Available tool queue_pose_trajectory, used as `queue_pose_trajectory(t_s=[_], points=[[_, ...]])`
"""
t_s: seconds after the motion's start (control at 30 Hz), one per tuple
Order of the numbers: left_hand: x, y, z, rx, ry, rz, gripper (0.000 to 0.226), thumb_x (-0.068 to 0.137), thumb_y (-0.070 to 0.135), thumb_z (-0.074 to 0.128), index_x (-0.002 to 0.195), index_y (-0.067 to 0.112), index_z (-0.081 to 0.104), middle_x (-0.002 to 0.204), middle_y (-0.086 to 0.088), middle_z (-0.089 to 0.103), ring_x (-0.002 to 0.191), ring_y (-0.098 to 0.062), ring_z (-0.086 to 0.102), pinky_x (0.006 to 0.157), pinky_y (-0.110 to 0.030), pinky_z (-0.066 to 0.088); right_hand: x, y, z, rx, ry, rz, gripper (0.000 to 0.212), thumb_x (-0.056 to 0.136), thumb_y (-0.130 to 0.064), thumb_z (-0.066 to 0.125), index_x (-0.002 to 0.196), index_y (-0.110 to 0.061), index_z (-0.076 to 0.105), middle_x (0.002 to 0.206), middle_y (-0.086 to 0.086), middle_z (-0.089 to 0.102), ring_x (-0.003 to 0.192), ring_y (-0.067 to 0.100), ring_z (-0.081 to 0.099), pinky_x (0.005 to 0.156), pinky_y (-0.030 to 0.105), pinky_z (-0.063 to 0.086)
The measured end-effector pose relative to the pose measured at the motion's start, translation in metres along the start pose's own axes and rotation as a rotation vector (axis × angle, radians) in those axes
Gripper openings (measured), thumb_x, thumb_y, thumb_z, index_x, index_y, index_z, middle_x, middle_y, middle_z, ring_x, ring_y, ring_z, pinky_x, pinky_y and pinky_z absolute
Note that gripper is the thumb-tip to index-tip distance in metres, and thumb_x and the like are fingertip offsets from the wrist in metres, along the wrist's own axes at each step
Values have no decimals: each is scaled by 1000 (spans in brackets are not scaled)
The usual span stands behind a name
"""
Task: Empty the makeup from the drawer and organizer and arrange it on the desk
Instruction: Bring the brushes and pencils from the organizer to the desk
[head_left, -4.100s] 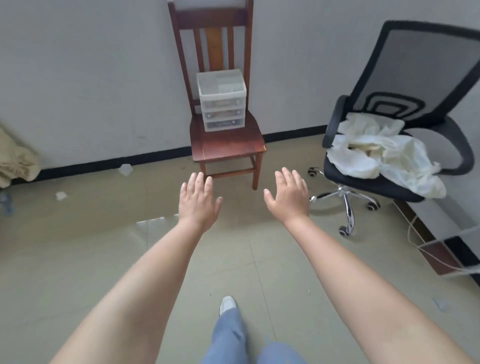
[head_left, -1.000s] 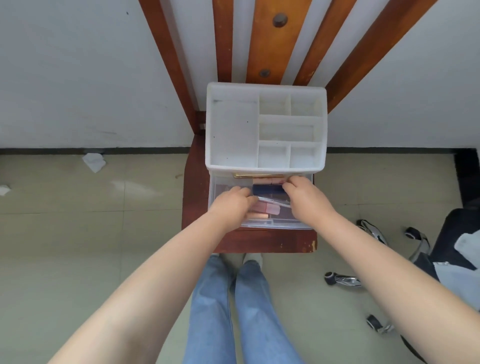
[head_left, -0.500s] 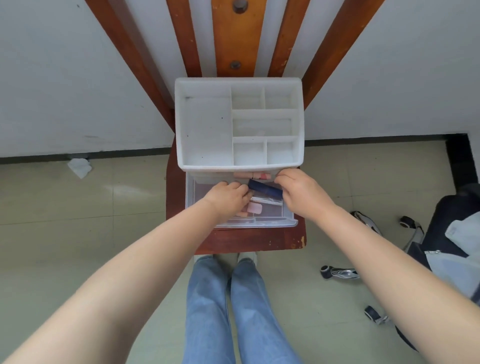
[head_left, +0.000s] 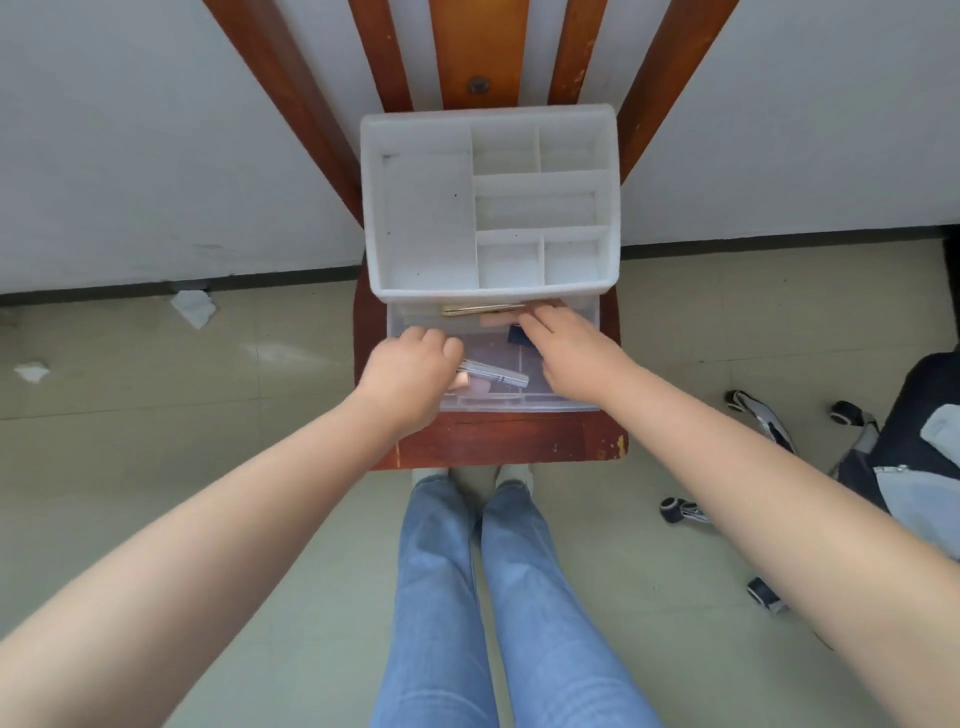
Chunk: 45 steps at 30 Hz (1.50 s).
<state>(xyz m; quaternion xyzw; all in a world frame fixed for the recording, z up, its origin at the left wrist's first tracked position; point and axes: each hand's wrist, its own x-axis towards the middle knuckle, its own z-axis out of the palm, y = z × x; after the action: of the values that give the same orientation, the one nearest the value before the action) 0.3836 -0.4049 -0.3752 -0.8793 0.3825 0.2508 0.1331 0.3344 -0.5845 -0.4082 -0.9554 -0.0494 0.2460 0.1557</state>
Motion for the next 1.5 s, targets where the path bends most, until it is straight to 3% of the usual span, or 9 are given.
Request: queue_pose_trajectory(t_s=[0.1, 0.23, 0.43, 0.57, 0.7, 0.87, 1.0, 1.33, 1.5], points=[[-21, -20, 2, -39, -11, -157, 24, 93, 18, 45, 114, 8, 42, 117, -10, 51, 109, -28, 47, 67, -31, 33, 21, -19, 2, -140, -65, 65, 75, 83, -1, 49, 145, -14, 9, 146, 12, 25, 132, 33, 27, 110, 40, 22], [-39, -40, 18, -128, -37, -298, 24, 93, 20, 46, 112, 7, 43, 117, -11, 50, 111, -30, 47, 74, -35, 40, 38, -30, 9, -224, -130, 169, 82, 80, -3, 54, 145, -17, 7, 147, 15, 22, 135, 35, 24, 112, 46, 17], [-46, -44, 36, -240, -38, -321, 23, 89, 15, 48, 109, 6, 44, 115, -12, 51, 108, -30, 48, 69, -33, 34, 32, -43, 21, -303, -94, 238, 52, 83, -5, 55, 131, -5, 33, 127, 18, 47, 117, 35, 44, 92, 42, 39], [-54, -45, 39, -346, -25, -333, 21, 87, 14, 49, 105, 5, 46, 112, -13, 53, 105, -31, 50, 68, -33, 34, 17, -52, 11, -216, -84, 243, 42, 82, -2, 53, 122, -4, 40, 119, 18, 52, 106, 36, 51, 77, 37, 44], [-61, -45, 30, -601, -6, -431, 20, 82, 12, 51, 100, 4, 48, 105, -16, 57, 89, -34, 53, 65, -34, 38, -18, -68, -17, 14, 77, 347, 27, 81, 1, 48, 107, -3, 43, 106, 18, 56, 92, 35, 56, 64, 30, 34], [-69, -38, 28, -750, -8, -438, 12, 82, 11, 51, 89, 8, 43, 101, -16, 58, 91, -35, 55, 65, -32, 38, -61, -89, 10, 817, 38, 667, 24, 74, 0, 59, 91, -10, 47, 84, 8, 52, 64, 22, 50, 60, 32, 44], [-72, -39, 38, -771, 2, -468, 15, 80, 9, 53, 84, 10, 38, 89, -11, 51, 91, -34, 55, 64, -30, 36, -65, -105, 59, 565, -61, 536, 21, 75, 1, 51, 88, -14, 43, 89, 10, 52, 82, 27, 50, 66, 26, 32], [-76, -48, 48, -786, 22, -531, 19, 80, 14, 55, 82, 9, 37, 85, -7, 46, 76, -27, 44, 63, -31, 35, -39, -87, 53, 343, 267, 399, 37, 74, 9, 45, 109, 2, 53, 114, 17, 53, 99, 35, 53, 75, 32, 39], [-74, -59, 40, -795, 49, -569, 17, 81, 16, 53, 83, 10, 37, 84, -6, 47, 74, -27, 45, 62, -30, 35, -13, -80, 28, 217, 225, 328, 48, 78, 10, 43, 125, 0, 45, 142, 12, 36, 110, 34, 49, 85, 36, 42]])
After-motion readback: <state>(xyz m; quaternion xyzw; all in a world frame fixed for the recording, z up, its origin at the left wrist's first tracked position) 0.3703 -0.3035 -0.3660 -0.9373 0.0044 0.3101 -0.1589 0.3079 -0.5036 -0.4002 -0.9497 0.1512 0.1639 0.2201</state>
